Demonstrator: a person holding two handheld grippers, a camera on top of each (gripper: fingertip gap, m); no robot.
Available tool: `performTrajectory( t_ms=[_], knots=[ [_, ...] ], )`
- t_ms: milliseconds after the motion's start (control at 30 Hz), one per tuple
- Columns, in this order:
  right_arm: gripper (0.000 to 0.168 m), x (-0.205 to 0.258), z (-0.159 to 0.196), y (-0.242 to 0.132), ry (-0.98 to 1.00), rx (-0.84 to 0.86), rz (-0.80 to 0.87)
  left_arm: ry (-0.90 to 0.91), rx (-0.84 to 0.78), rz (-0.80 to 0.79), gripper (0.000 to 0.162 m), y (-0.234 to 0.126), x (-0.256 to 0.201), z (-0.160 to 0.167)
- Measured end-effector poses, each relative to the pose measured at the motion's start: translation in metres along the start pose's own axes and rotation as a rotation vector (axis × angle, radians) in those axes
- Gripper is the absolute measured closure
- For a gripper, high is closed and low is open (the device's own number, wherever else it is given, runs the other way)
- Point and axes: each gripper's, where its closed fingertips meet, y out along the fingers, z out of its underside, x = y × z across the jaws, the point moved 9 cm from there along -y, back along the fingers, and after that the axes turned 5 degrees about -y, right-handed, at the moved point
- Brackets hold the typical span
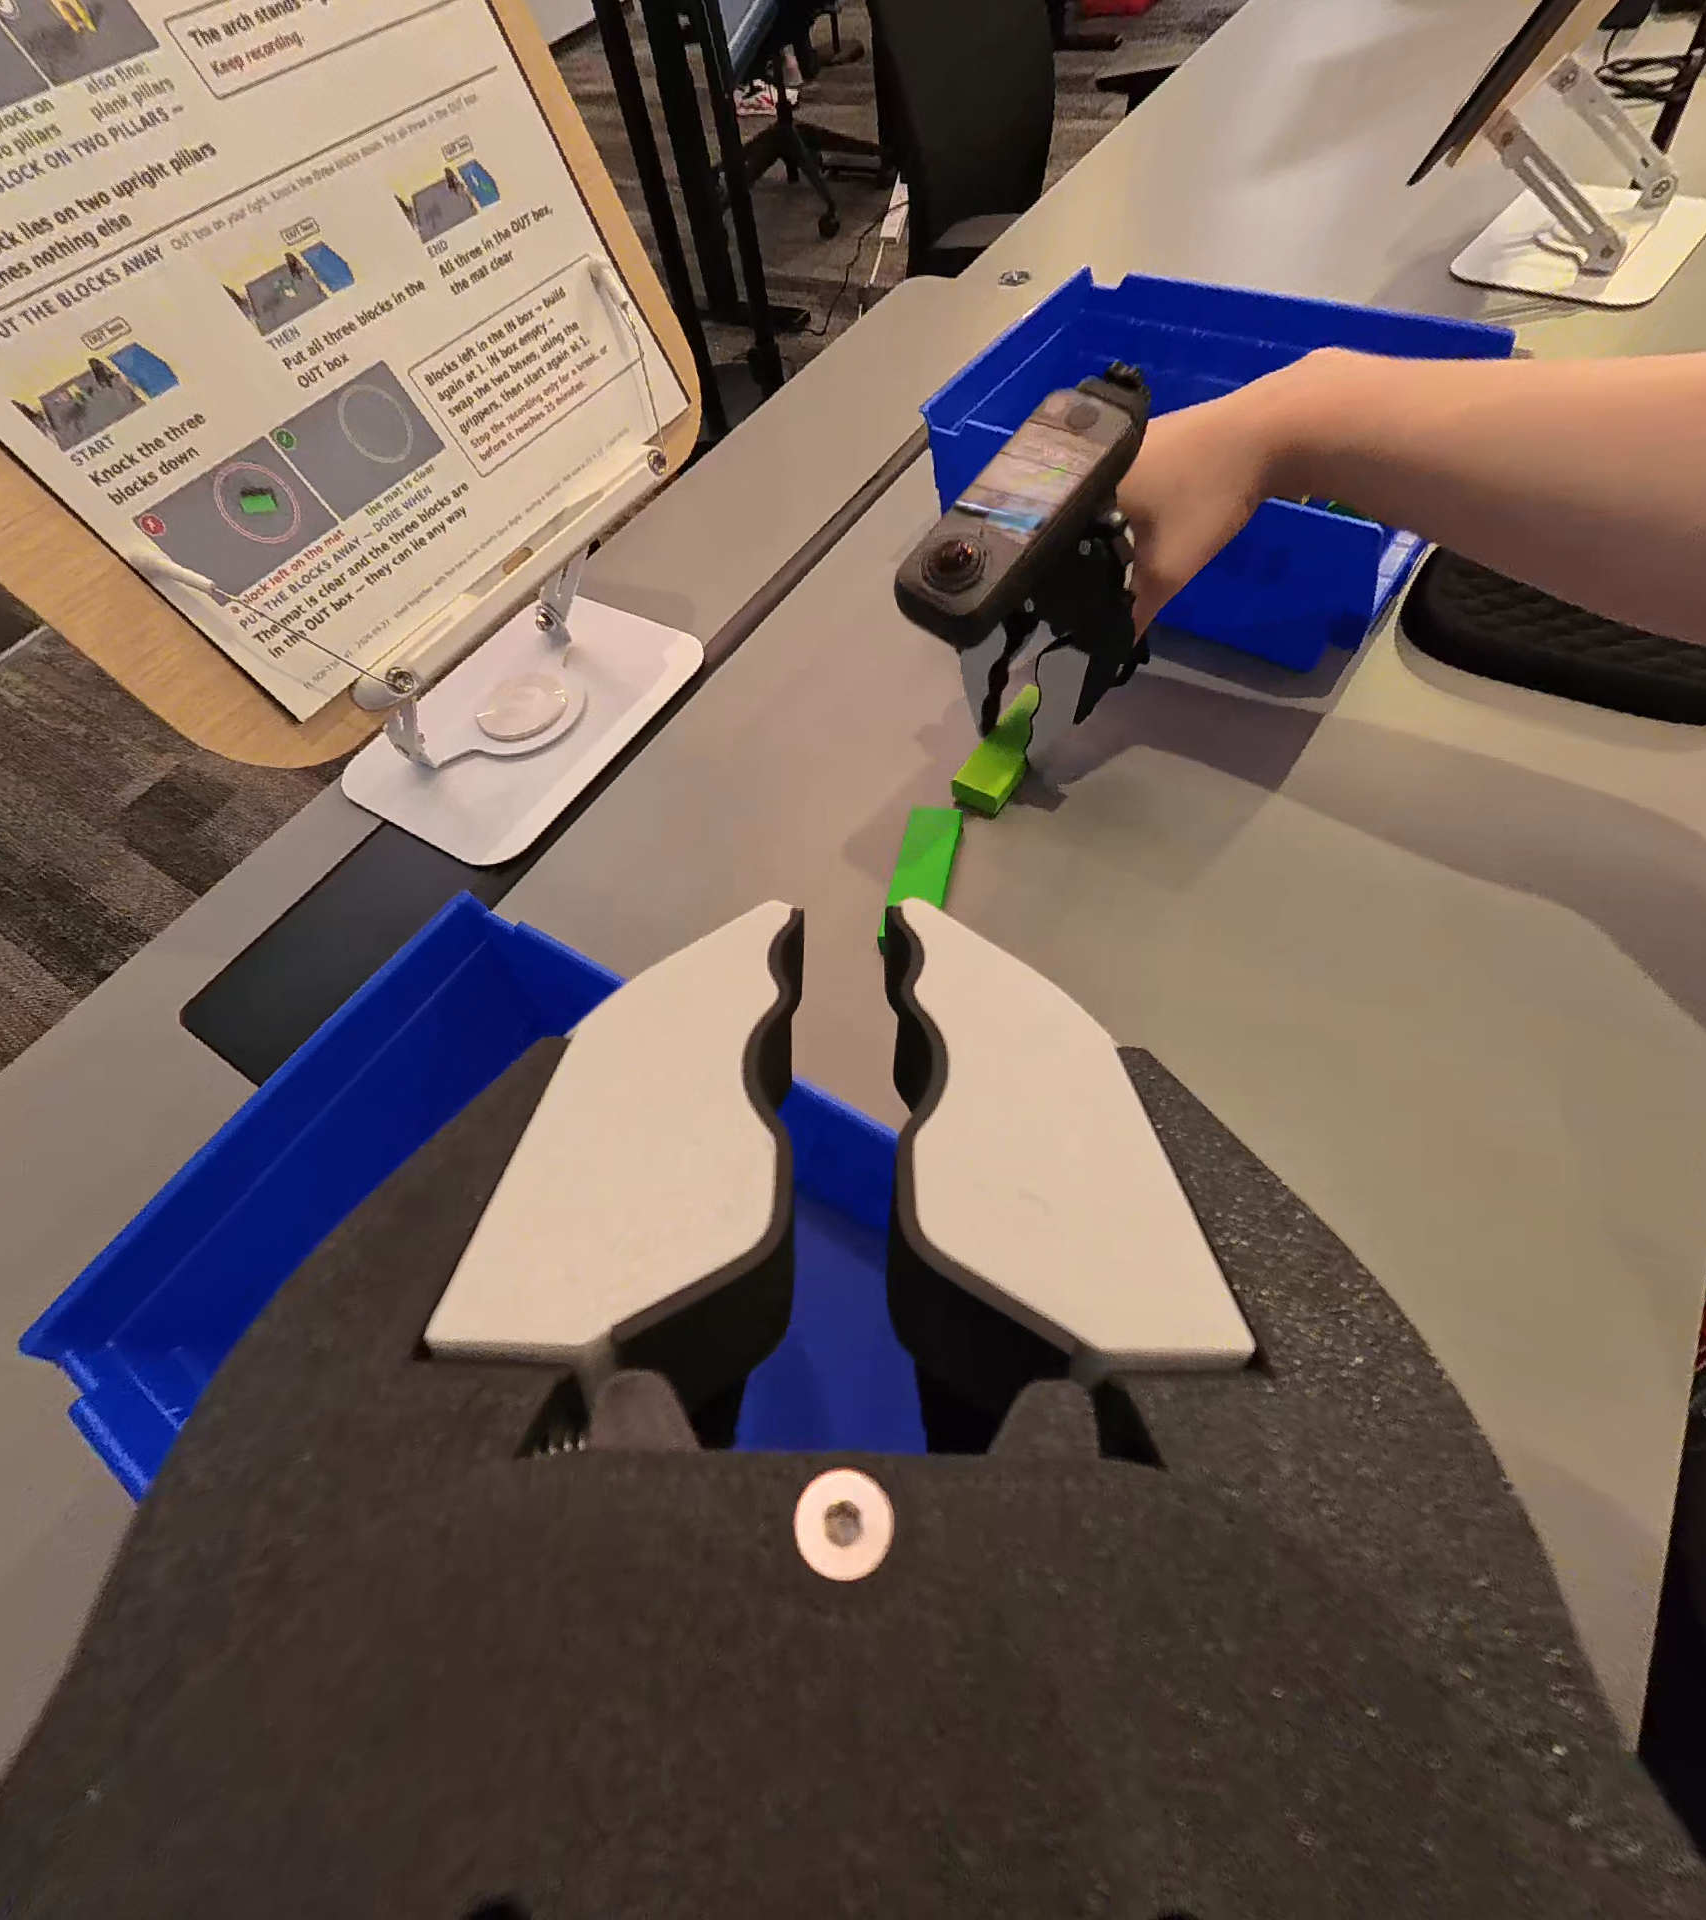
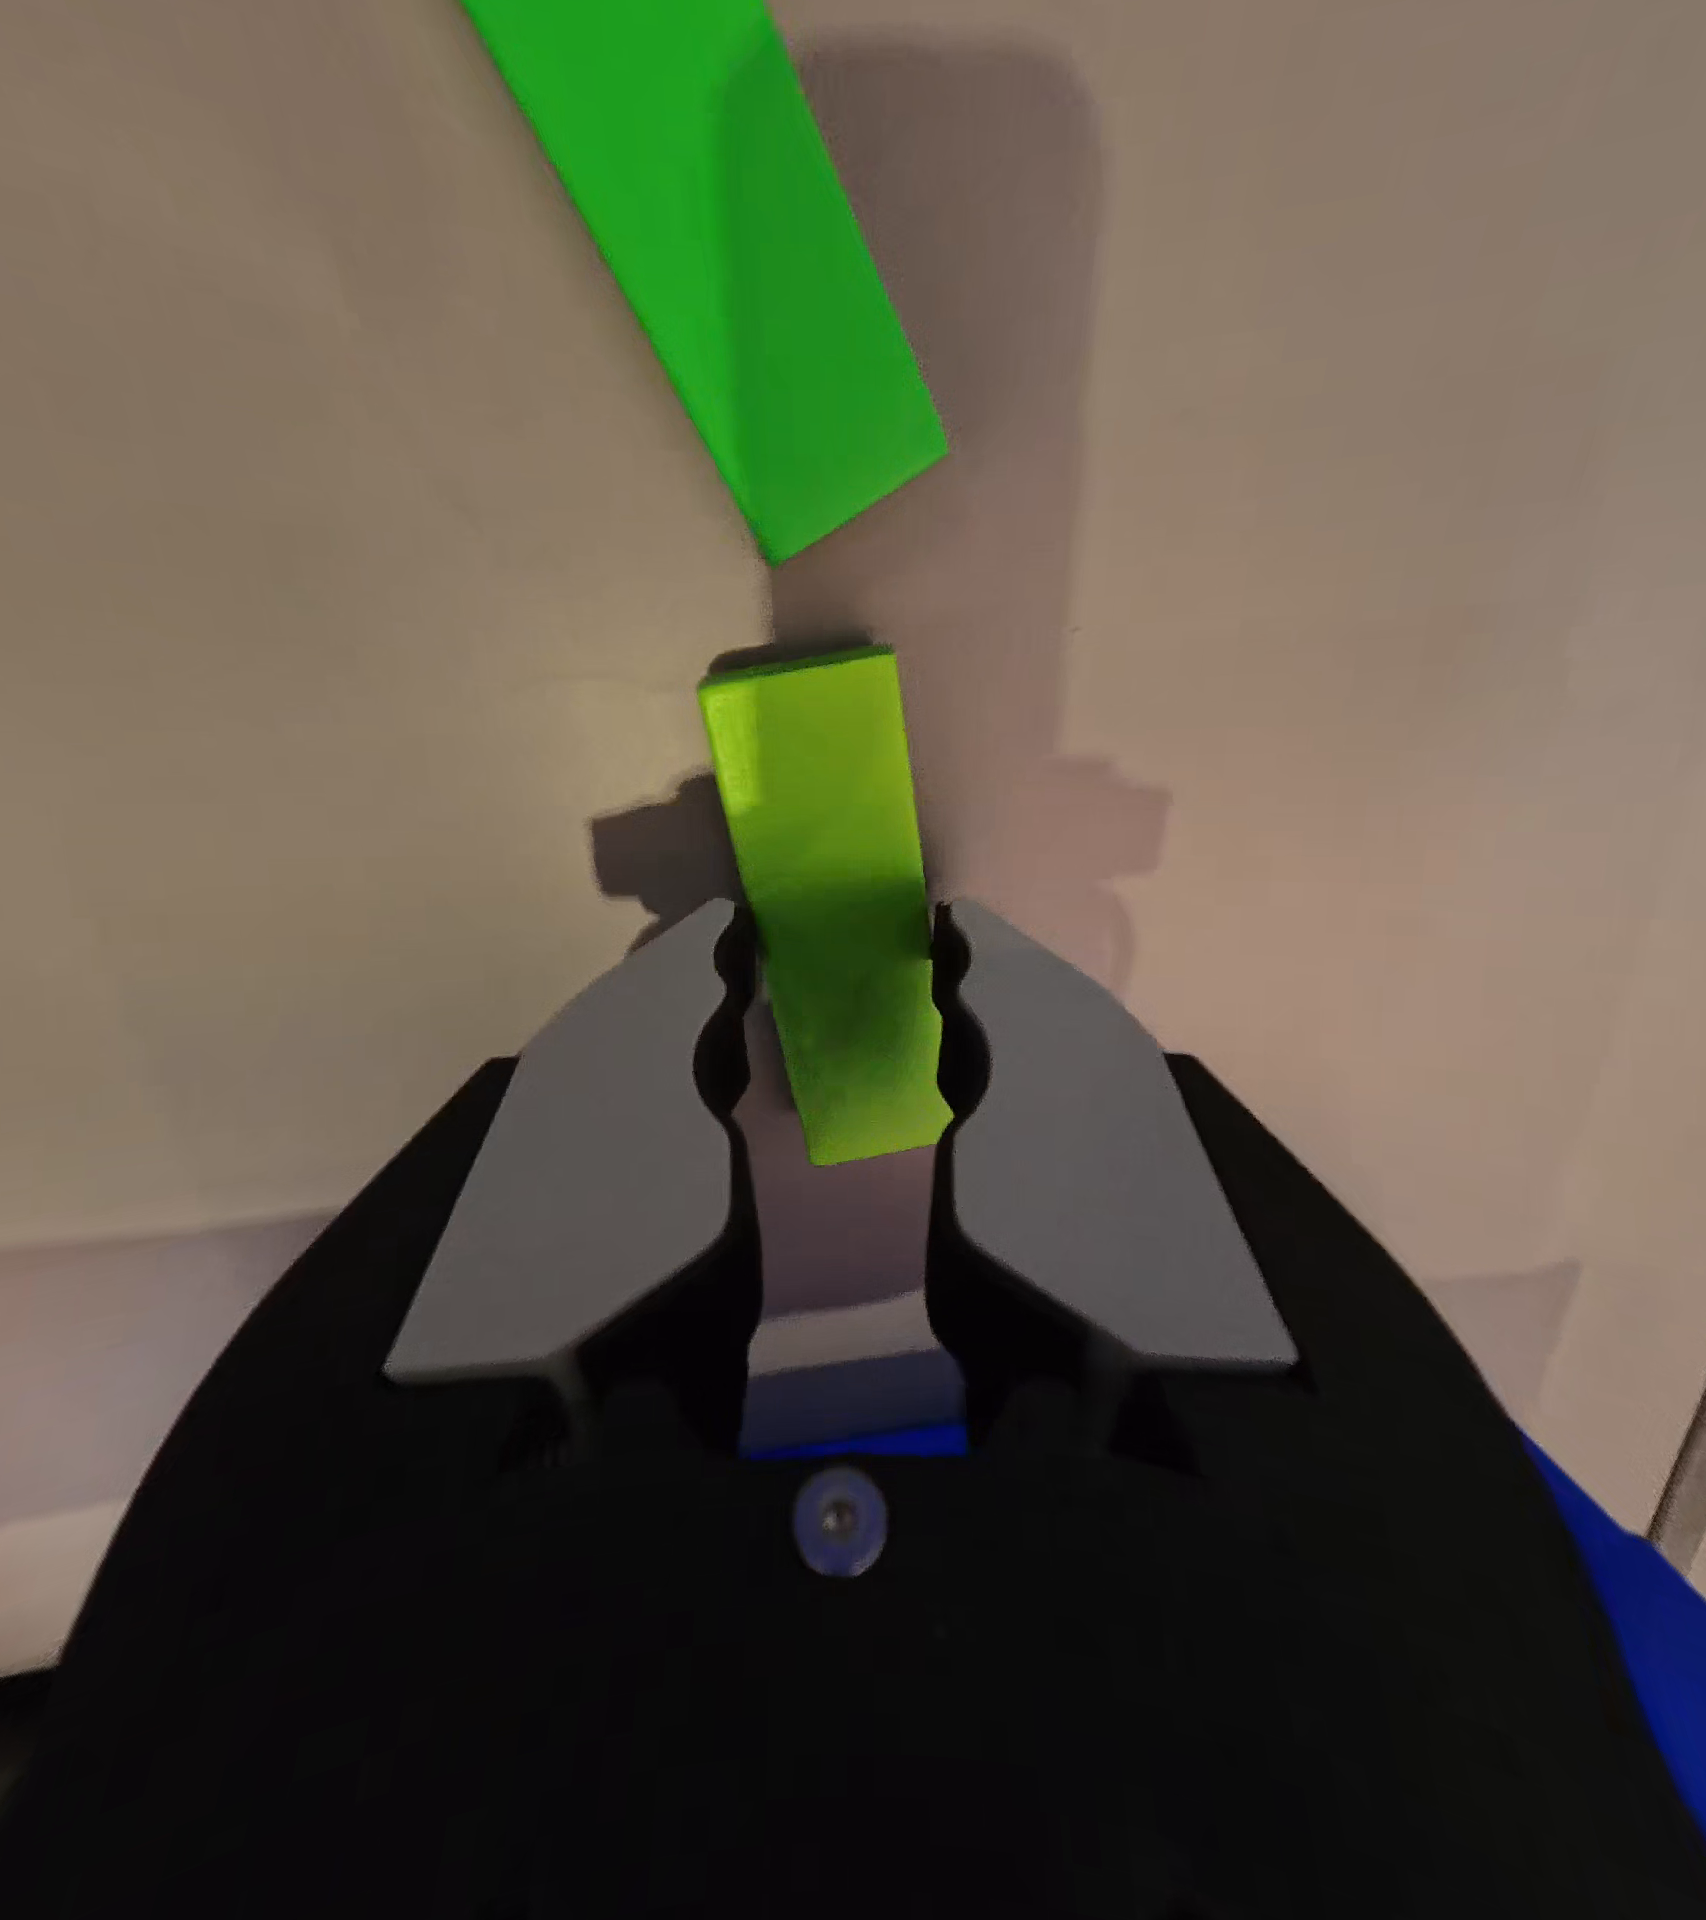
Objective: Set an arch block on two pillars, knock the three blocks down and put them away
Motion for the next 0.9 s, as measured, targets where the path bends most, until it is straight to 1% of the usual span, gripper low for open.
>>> performTrajectory(
  t_ms=[67, 100, 200, 233, 267, 333, 367, 400, 467, 533, 600, 700, 800, 900],
  knots=[
    [0.134, 0.000, 0.000, -0.019, 0.018, -0.040, 0.046, 0.000, 0.002, -0.001, 0.147, 0.001, 0.000, 0.000],
    [0.134, 0.000, 0.000, -0.036, 0.034, -0.080, 0.095, -0.002, 0.002, 0.001, 0.147, 0.001, 0.000, 0.000],
    [0.134, 0.000, 0.015, -0.111, 0.152, -0.229, 0.301, -0.006, 0.010, 0.009, 0.147, 0.002, 0.000, 0.000],
    [0.134, 0.000, 0.028, -0.136, 0.226, -0.247, 0.375, -0.008, 0.017, 0.012, 0.147, 0.004, 0.000, 0.001],
    [0.134, -0.001, 0.045, -0.156, 0.310, -0.232, 0.436, -0.012, 0.028, 0.016, 0.146, 0.006, 0.000, 0.001],
    [0.134, -0.003, 0.092, -0.178, 0.504, -0.127, 0.503, -0.025, 0.062, 0.030, 0.145, 0.011, 0.000, 0.003],
    [0.135, -0.003, 0.118, -0.177, 0.612, -0.062, 0.492, -0.032, 0.085, 0.039, 0.144, 0.014, -0.001, 0.005],
    [0.135, -0.004, 0.142, -0.169, 0.716, -0.007, 0.446, -0.038, 0.111, 0.045, 0.144, 0.017, -0.001, 0.006],
    [0.133, -0.002, 0.182, -0.137, 0.867, 0.040, 0.312, -0.039, 0.180, 0.058, 0.145, 0.025, -0.004, 0.010],
    [0.133, 0.006, 0.208, -0.102, 0.937, 0.053, 0.212, -0.011, 0.278, 0.095, 0.145, 0.034, -0.009, 0.018],
    [0.133, 0.014, 0.222, -0.076, 0.964, 0.080, 0.170, 0.049, 0.398, 0.118, 0.145, 0.045, -0.014, 0.029],
    [0.133, 0.020, 0.231, -0.055, 0.979, 0.085, 0.153, 0.151, 0.589, 0.074, 0.141, 0.066, -0.022, 0.042],
    [0.133, 0.021, 0.236, -0.050, 1.010, 0.043, 0.142, 0.227, 0.685, 0.103, 0.141, 0.090, -0.041, 0.043],
    [0.127, 0.019, 0.240, -0.063, 1.045, 0.001, 0.204, 0.281, 0.718, 0.135, 0.140, 0.112, -0.061, 0.041]
  ],
)
